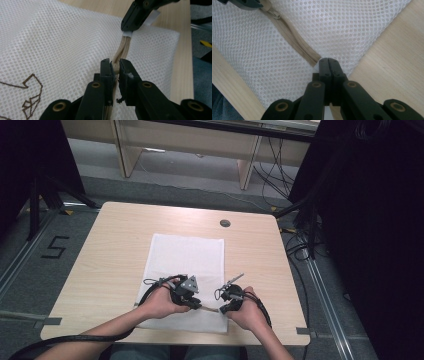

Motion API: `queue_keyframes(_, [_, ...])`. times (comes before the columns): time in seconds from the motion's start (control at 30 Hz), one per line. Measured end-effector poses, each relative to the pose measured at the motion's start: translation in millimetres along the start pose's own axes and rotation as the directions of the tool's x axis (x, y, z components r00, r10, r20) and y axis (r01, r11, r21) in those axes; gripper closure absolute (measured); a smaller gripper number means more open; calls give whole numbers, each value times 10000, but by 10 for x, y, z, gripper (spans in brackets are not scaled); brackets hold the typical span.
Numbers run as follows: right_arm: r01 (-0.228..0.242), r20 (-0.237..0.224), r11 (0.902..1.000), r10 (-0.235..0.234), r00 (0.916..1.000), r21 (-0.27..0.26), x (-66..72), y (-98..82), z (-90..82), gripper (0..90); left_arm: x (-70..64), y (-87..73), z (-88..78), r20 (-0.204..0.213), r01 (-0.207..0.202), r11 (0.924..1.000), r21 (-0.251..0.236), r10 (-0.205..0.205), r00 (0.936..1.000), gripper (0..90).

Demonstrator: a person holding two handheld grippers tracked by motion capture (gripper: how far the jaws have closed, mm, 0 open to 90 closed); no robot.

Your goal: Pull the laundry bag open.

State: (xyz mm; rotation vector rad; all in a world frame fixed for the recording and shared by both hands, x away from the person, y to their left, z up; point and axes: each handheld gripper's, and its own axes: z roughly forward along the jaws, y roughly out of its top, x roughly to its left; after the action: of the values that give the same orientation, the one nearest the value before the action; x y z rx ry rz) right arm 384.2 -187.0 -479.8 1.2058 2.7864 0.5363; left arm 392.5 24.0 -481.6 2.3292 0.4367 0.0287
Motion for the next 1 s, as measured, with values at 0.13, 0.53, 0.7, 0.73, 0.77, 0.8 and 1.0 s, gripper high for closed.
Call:
queue_keyframes(0.13, [-124,21,9999,124,9999,11,9,-3,-2,900,-10,6,27,27,-259,9997,40,259,9997,813])
queue_keyframes(0.53, [-178,3,9998,178,9998,-34,8,-6,-1,900,-26,9,126,-163,-18,10000,-26,18,9999,815])
queue_keyframes(0.7, [-139,-61,9999,138,9999,-43,-2,-11,-3,900,-19,-2,48,-119,-197,9998,70,198,9997,819])
queue_keyframes(0.73, [-161,-45,9999,161,9999,-44,1,-10,-2,900,-9,-6,15,-100,-160,9999,27,161,9998,819])
queue_keyframes(0.77, [-211,70,9998,211,9998,-14,16,-5,1,900,-14,-11,-6,-22,0,10000,-41,0,10000,820])
queue_keyframes(0.8, [-97,121,9999,96,9999,102,27,4,-5,900,-12,-16,-23,-6,-24,10000,-66,24,10000,820])
queue_keyframes(1.0, [-68,159,9999,66,9999,142,39,16,4,900,-12,-97,-48,154,9,9999,-133,-7,9999,820])
